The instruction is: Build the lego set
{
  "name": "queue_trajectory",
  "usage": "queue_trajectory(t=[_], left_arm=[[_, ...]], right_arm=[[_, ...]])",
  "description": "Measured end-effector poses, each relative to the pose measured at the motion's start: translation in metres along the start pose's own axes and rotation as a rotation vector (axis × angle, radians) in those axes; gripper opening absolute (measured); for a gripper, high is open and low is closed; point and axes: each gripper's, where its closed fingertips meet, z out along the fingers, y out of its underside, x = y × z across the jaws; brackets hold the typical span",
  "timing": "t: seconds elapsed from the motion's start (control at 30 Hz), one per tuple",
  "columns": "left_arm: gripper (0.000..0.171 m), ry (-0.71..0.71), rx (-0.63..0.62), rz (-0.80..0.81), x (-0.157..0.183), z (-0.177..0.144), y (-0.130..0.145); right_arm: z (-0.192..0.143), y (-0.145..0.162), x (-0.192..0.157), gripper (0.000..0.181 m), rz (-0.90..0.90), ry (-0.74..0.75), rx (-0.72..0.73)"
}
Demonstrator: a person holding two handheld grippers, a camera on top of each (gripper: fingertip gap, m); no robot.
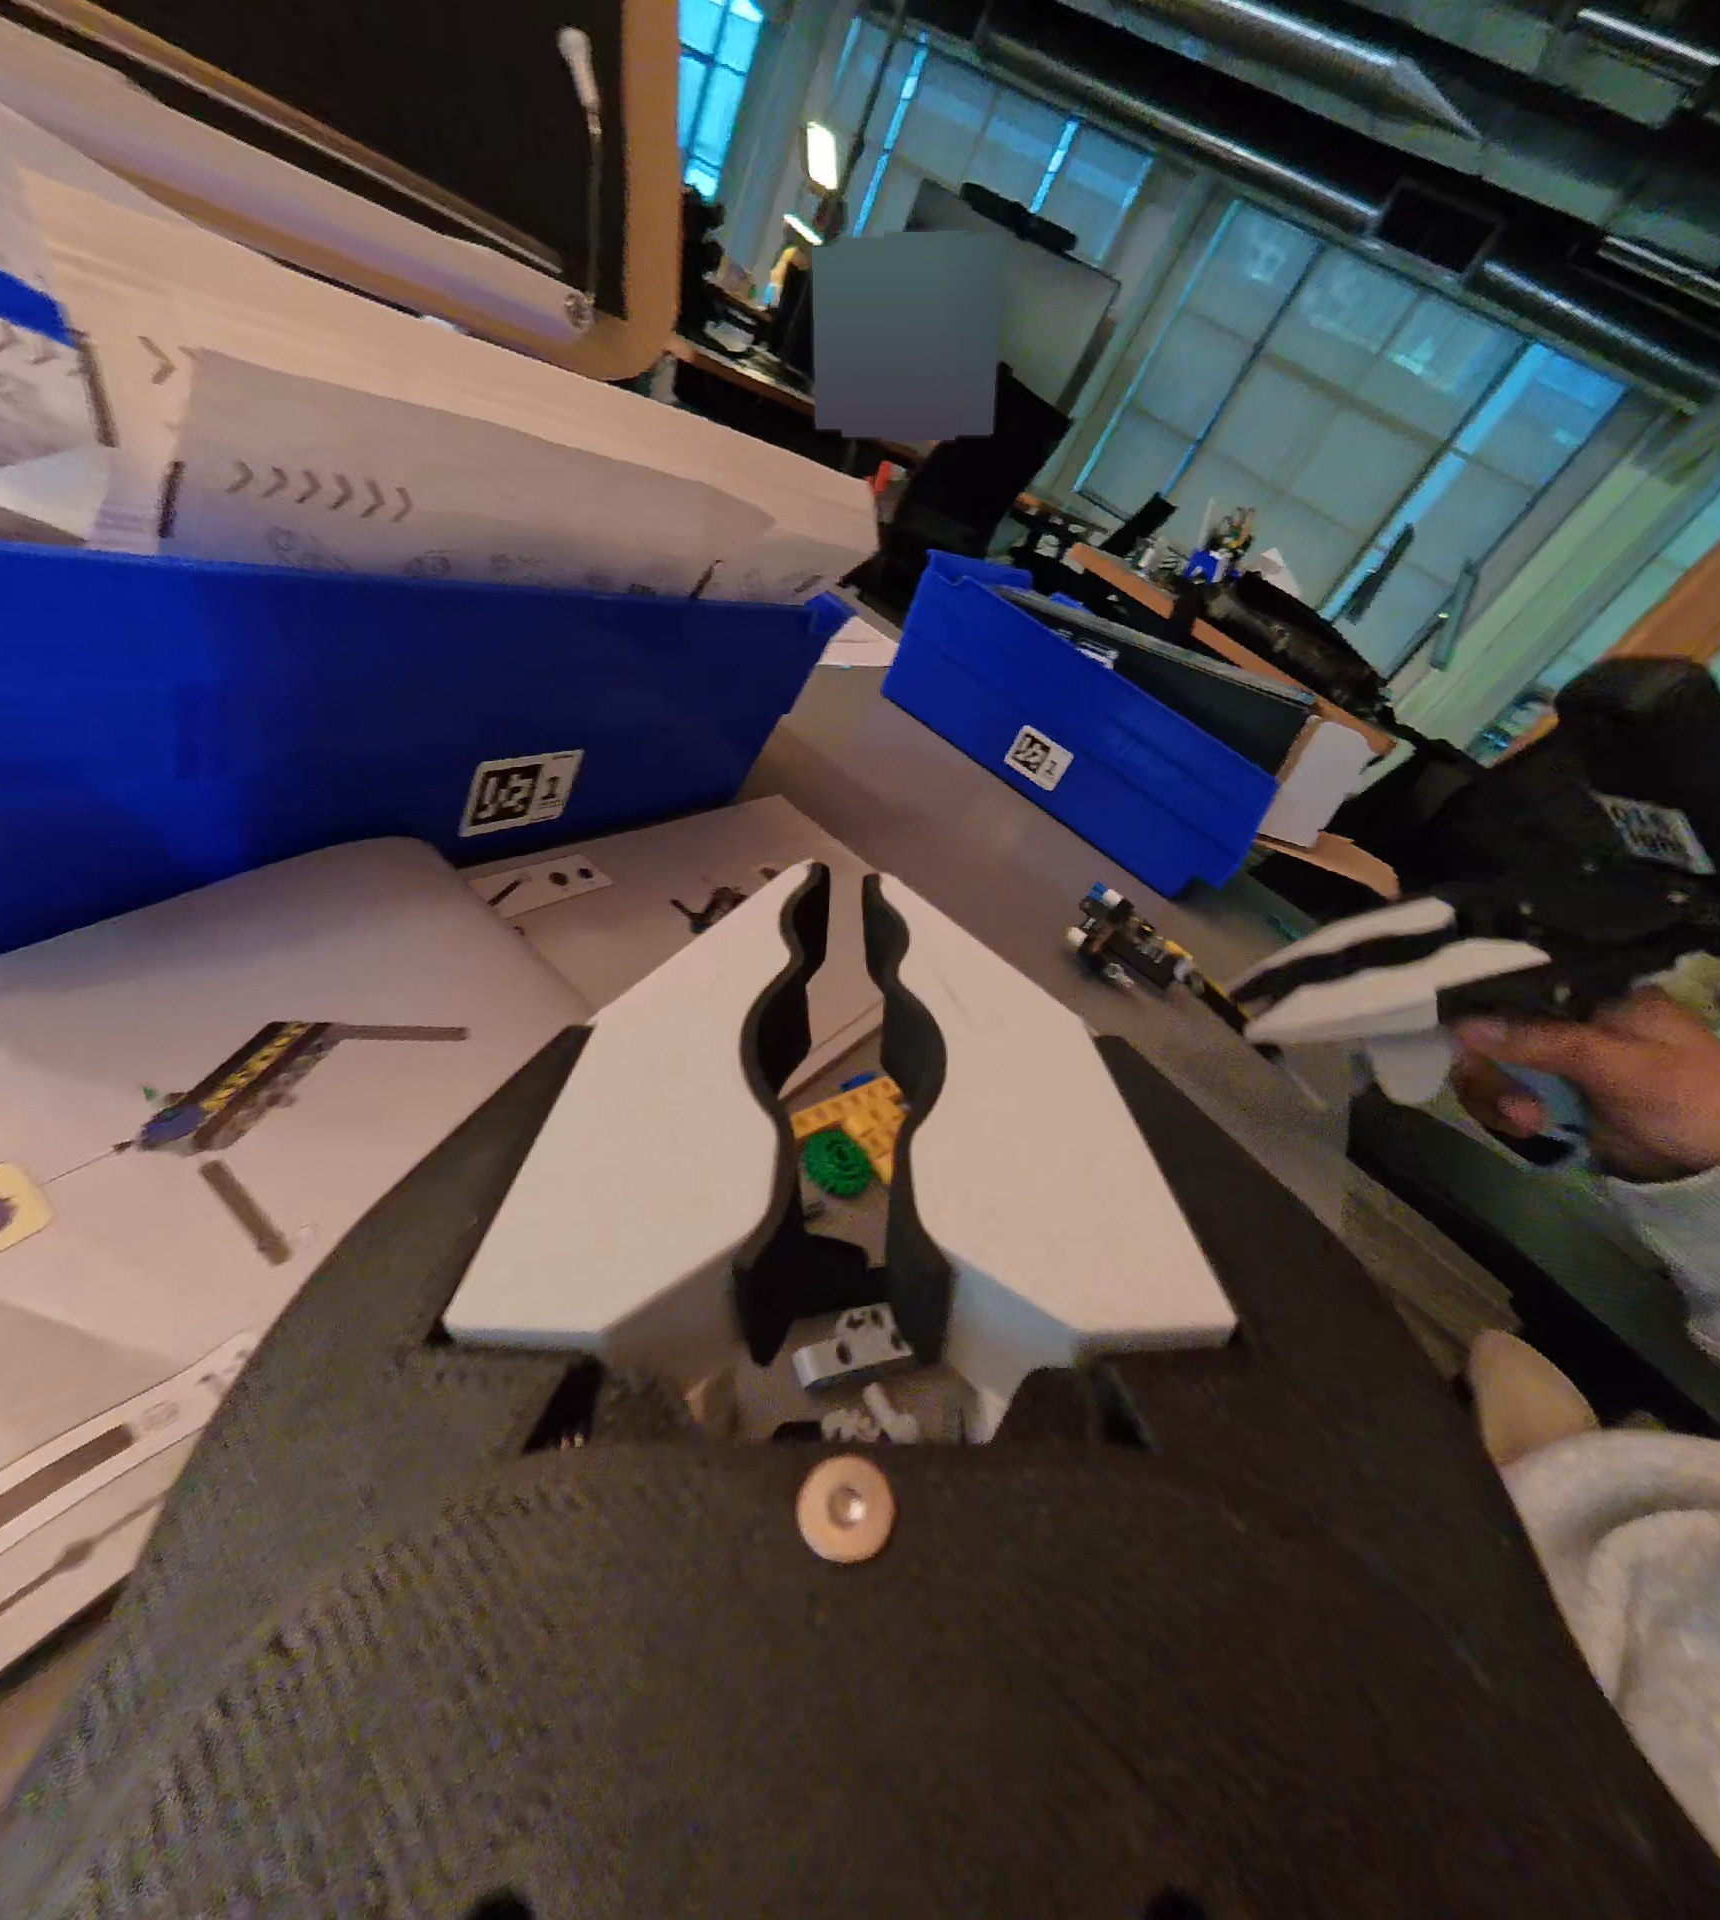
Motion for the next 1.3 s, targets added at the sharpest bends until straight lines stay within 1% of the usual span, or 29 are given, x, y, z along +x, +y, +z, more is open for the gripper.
queue_trajectory(t=[0.07, 0.13, 0.2, 0.23, 0.3, 0.37, 0.43, 0.47, 0.53, 0.63, 0.67, 0.7, 0.83, 0.9, 0.97, 1.03, 1.1, 1.2, 1.3], left_arm=[[0.009, 0.067, -0.002, -0.009, 0.014, 0.004, 0.003], [0.013, 0.166, -0.021, -0.074, 0.033, 0.011, 0.010], [0.022, 0.288, -0.063, -0.212, 0.053, 0.018, 0.019], [0.028, 0.337, -0.086, -0.281, 0.062, 0.021, 0.025], [0.041, 0.403, -0.151, -0.364, 0.076, 0.028, 0.039], [0.042, 0.410, -0.193, -0.377, 0.084, 0.033, 0.048], [0.039, 0.390, -0.180, -0.376, 0.087, 0.035, 0.046], [0.038, 0.401, -0.177, -0.372, 0.091, 0.034, 0.045], [0.026, 0.384, -0.216, -0.364, 0.092, 0.035, 0.052], [0.026, 0.396, -0.273, -0.354, 0.099, 0.038, 0.062], [0.021, 0.403, -0.271, -0.350, 0.101, 0.038, 0.062], [0.007, 0.403, -0.269, -0.347, 0.103, 0.038, 0.062], [0.007, 0.408, -0.260, -0.295, 0.102, 0.035, 0.060], [0.007, 0.404, -0.188, -0.269, 0.094, 0.029, 0.045], [0.007, 0.363, -0.055, -0.257, 0.072, 0.015, 0.017], [0.007, 0.303, 0.101, -0.245, 0.043, -0.007, -0.014], [0.007, 0.231, 0.251, -0.226, 0.010, -0.037, -0.041], [0.006, 0.145, 0.438, -0.222, -0.033, -0.090, -0.073], [0.006, 0.100, 0.530, -0.239, -0.065, -0.130, -0.086]], right_arm=[[-0.003, -0.037, -0.016, 0.022, -0.120, -0.040, 0.163], [0.000, -0.063, -0.036, 0.022, -0.311, -0.061, 0.289], [0.011, -0.074, -0.056, 0.022, -0.560, -0.049, 0.382], [0.019, -0.078, -0.062, 0.022, -0.653, -0.017, 0.421], [0.034, -0.080, -0.075, 0.022, -0.761, 0.004, 0.477], [0.043, -0.077, -0.086, 0.022, -0.800, 0.010, 0.507], [0.045, -0.066, -0.092, 0.022, -0.841, 0.021, 0.484], [0.045, -0.061, -0.093, 0.022, -0.869, 0.037, 0.476], [0.039, -0.060, -0.096, 0.022, -0.889, 0.051, 0.508], [0.035, -0.061, -0.106, 0.022, -0.892, 0.023, 0.516], [0.034, -0.061, -0.106, 0.022, -0.904, 0.033, 0.519], [0.034, -0.061, -0.105, 0.022, -0.919, 0.049, 0.516], [0.032, -0.063, -0.108, 0.022, -0.943, 0.062, 0.551], [0.025, -0.070, -0.107, 0.020, -0.920, 0.077, 0.623], [0.014, -0.080, -0.099, 0.020, -0.863, 0.114, 0.726], [0.005, -0.085, -0.094, 0.022, -0.799, 0.112, 0.819], [0.007, -0.089, -0.094, 0.022, -0.704, 0.077, 0.827], [0.008, -0.091, -0.098, 0.024, -0.417, -0.065, 0.812], [0.014, -0.077, -0.110, 0.024, -0.155, -0.280, 0.716]])
